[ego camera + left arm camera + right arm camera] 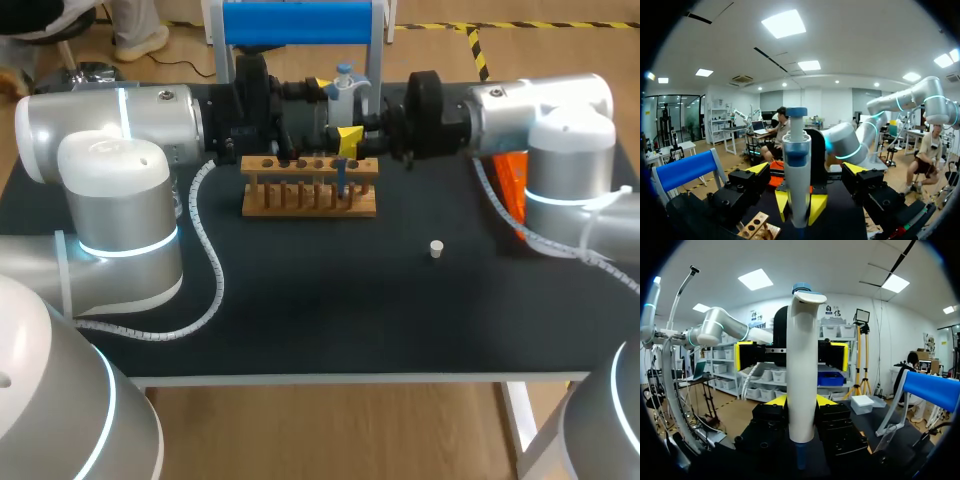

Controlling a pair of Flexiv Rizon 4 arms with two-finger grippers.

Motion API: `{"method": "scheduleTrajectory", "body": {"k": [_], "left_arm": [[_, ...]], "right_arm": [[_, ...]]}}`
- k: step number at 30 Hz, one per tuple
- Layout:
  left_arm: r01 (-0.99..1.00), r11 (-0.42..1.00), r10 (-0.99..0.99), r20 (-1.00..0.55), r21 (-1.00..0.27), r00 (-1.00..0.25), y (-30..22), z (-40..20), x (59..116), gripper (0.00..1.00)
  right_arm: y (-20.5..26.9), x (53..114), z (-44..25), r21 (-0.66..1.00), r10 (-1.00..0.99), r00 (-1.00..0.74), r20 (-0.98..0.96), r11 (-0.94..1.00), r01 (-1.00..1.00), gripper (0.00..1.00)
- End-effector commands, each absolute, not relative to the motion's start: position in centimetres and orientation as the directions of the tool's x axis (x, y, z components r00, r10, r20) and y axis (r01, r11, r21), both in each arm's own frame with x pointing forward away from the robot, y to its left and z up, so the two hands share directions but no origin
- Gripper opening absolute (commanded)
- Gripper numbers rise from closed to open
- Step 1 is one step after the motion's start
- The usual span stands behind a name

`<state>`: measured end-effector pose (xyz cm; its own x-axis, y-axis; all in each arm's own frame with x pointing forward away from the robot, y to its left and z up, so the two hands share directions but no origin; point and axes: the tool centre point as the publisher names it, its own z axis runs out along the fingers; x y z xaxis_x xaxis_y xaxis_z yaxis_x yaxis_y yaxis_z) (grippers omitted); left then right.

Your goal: Invert the test tube, pick up the pipette, mount the tip to pipette, aspirate from beaker and dispense into the tube, eject the tip, return the pipette, and cap with the stopper.

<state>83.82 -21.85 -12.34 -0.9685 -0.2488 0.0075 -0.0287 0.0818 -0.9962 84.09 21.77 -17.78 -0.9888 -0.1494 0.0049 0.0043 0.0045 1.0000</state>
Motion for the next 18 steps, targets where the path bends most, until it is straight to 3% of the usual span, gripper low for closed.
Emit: {"method": "scheduleTrajectory", "body": {"k": [1,18], "left_arm": [[-0.027,0.078,-0.254,0.006,-0.997,-0.967,-22.05,-12.45,83.83,0.0],[-0.027,0.078,-0.254,0.006,-0.997,-0.967,-22.05,-12.45,83.83,0.0]], "right_arm": [[22.01,84.09,-17.78,1.0,-0.141,-0.99,0.002,0.001,0.002,0.0],[22.1,84.07,-17.67,1.0,-0.139,-0.99,-0.001,-0.006,0.0,0.0]]}}
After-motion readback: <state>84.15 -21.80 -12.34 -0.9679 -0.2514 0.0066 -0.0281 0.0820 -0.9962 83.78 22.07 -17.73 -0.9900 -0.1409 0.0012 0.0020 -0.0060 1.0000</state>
